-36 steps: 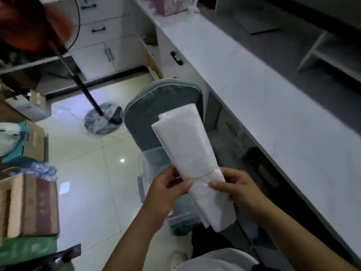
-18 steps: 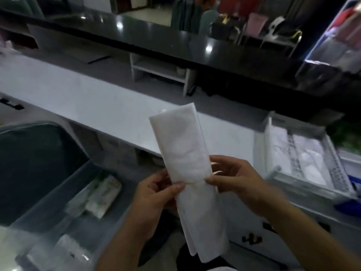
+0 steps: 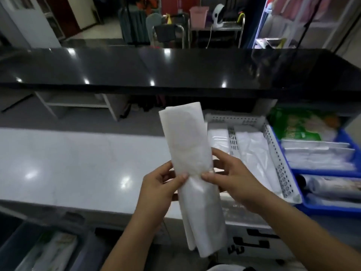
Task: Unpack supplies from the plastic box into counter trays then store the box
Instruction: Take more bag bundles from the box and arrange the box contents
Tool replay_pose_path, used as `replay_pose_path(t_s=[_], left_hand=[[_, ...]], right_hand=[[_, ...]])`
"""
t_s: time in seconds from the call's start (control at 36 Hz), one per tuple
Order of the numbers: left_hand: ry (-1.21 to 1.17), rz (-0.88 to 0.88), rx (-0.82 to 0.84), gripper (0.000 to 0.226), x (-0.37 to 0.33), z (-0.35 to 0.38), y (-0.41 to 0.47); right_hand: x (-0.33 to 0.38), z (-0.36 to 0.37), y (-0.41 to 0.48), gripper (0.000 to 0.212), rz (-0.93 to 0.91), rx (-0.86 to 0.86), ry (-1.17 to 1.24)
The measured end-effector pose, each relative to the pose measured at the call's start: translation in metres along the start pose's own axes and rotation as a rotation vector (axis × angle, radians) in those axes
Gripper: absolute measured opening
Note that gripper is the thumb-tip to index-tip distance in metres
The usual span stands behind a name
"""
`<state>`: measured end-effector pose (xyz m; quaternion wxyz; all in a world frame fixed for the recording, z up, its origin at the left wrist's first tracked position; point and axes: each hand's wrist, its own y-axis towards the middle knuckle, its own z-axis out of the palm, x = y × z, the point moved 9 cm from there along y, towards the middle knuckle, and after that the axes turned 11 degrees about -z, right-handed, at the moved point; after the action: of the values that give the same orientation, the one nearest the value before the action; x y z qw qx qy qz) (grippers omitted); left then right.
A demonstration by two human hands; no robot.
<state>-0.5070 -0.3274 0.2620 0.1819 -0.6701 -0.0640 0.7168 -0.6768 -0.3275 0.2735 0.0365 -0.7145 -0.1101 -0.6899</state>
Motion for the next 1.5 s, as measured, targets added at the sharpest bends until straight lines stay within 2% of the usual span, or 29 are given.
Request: replay_pose_path(t_s=[0.14,0.22,0.31,0.42,0.56,0.58,0.67,0.72,1.0,1.17,1.28,1.36,1.44,1.5], left_hand=[[0.091,-0.063,0.098,0.029,-0.011,0.076,0.074],[0.137,-0.111,-0.013,0.037,0.001,0.083,0.107],[0.221,-0.245,-0.128,0.045,0.032,0.072,0.119],[0.233,-0.449,-0.138,0.042,0.073,0.064,0.123],[0.180,-0.570,-0.023,0.036,0.094,0.074,0.125],[0.177,-0.573,-0.026,0.036,0.094,0.073,0.126],[0.173,-0.589,-0.026,0.036,0.096,0.072,0.123],[0.169,-0.582,0.001,0.035,0.098,0.073,0.122],[0.149,-0.540,-0.002,0.037,0.102,0.068,0.120],[0.161,-0.483,0.068,0.031,0.101,0.060,0.111],[0.226,-0.386,0.011,0.038,0.091,0.025,0.097],[0.255,-0.295,-0.061,0.040,0.081,-0.023,0.076],[0.292,-0.231,-0.160,0.047,0.078,-0.082,0.042],[0.295,-0.198,-0.245,0.056,0.084,-0.125,0.011]], right_hand=[[-0.039,-0.089,0.020,0.050,0.159,-0.137,0.190],[-0.074,-0.130,0.031,0.041,0.306,-0.236,0.250],[-0.107,-0.156,0.040,0.034,0.437,-0.340,0.284],[-0.132,-0.164,0.057,0.034,0.495,-0.369,0.290],[-0.137,-0.148,0.085,0.050,0.454,-0.331,0.263],[-0.136,-0.145,0.087,0.055,0.448,-0.296,0.161],[-0.134,-0.146,0.082,0.072,0.382,-0.104,-0.370],[-0.131,-0.150,0.075,0.069,0.309,-0.034,-0.598],[-0.136,-0.128,0.076,0.068,0.288,0.102,-0.757],[-0.122,-0.132,0.093,0.070,0.365,0.184,-0.941],[-0.106,-0.120,0.092,0.063,0.390,0.257,-1.153],[-0.071,-0.094,0.093,0.059,0.236,0.206,-1.235],[-0.024,-0.031,0.087,0.055,-0.020,0.158,-1.096],[0.001,0.031,0.076,0.052,-0.171,0.202,-1.019]])
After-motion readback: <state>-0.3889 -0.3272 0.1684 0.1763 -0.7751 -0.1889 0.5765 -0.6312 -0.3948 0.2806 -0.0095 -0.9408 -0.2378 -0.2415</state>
